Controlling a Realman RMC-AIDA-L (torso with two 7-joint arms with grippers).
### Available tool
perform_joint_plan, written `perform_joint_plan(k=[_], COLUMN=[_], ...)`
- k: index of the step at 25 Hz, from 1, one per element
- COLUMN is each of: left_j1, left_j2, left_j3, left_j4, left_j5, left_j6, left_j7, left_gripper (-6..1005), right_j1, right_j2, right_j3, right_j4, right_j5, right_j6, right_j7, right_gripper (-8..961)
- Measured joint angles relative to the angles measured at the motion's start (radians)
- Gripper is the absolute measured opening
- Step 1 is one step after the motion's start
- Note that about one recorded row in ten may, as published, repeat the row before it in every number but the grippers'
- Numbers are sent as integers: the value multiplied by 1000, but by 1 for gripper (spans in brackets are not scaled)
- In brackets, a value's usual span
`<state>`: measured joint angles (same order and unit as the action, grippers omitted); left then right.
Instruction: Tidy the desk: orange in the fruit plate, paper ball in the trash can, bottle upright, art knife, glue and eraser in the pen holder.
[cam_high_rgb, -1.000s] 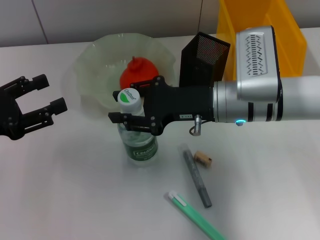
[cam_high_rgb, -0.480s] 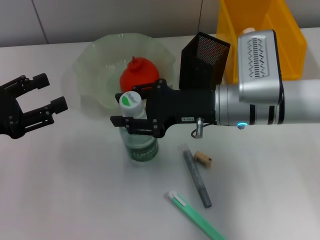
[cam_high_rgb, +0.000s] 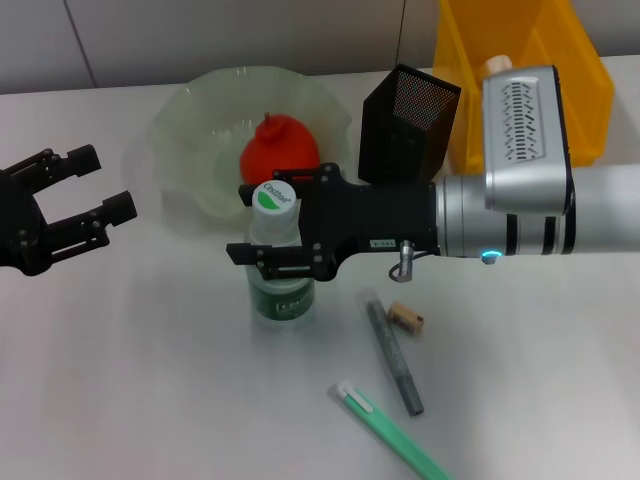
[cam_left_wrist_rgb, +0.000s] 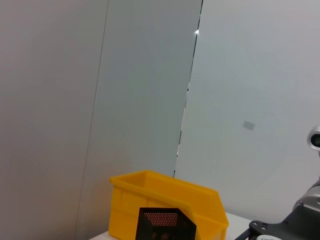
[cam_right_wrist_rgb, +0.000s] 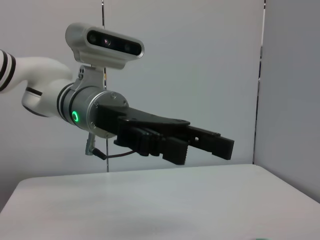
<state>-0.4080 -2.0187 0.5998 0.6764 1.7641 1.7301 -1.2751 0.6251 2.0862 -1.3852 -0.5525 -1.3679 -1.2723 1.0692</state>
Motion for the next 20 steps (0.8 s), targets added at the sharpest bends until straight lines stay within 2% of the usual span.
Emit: perform_joint_plan(k=[20], left_j1=[-8], left_j2=[2], left_j3=[41], left_j4=[2], left_j5=[1], left_j6=[16], left_j7=[-4], left_gripper=[778], right_j1=[-84], right_j2=[-10], right_j3=[8], right_j4=[-105], right_j5=[-9], right_j6=[-35], right_j7=[86], right_gripper=[641])
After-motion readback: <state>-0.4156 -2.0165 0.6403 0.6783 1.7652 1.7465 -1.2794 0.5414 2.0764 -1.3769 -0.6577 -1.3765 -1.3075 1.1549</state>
